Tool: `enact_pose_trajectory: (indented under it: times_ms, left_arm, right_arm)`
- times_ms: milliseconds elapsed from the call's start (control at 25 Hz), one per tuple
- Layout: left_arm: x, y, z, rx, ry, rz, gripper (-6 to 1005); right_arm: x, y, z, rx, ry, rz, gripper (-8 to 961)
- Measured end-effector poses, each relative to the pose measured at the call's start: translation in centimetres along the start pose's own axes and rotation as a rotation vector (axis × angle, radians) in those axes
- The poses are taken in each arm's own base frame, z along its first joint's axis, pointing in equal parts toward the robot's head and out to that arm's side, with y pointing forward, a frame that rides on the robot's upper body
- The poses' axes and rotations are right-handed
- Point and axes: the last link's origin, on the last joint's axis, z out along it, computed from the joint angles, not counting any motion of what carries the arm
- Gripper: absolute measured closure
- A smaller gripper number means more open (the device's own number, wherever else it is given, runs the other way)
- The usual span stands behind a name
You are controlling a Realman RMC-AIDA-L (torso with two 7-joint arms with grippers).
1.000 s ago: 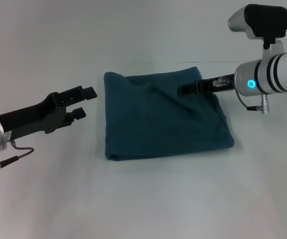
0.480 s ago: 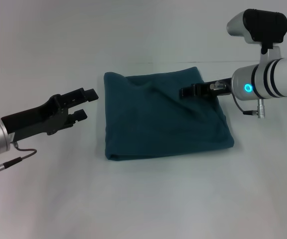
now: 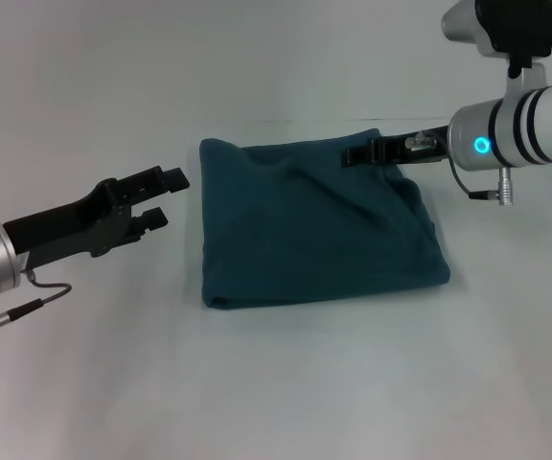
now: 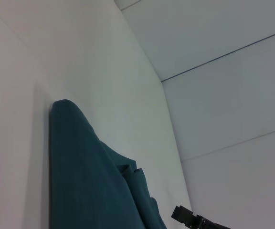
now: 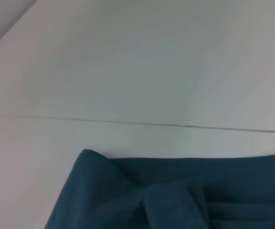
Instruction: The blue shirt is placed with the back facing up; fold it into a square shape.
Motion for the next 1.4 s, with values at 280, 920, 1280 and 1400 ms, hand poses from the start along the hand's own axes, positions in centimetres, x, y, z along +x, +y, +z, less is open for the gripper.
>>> enact_pose_trajectory:
  times_ms: [280, 920, 1280, 1400]
  left_arm:
    - [0.2, 0.2, 0.2, -0.001, 0.002, 0.003, 168]
    - [0.2, 0.1, 0.5, 0.001, 0.005, 0.001, 169]
    - [0.2, 0.1, 0.5, 0.002, 0.006, 0.001, 168]
    - [0.1, 0.0, 0.4, 0.004, 0.008, -0.002, 168]
  right_arm:
    - [0.7, 0.7, 0.8, -0.001, 0.022, -0.004, 401]
    - [1.6, 0.0, 1.1, 0.031, 0.022, 0.006, 446]
    - [1.7, 0.4, 1.3, 0.024, 0.032, -0.003, 472]
    - [1.8, 0.4, 1.3, 0.022, 0.035, -0.001, 480]
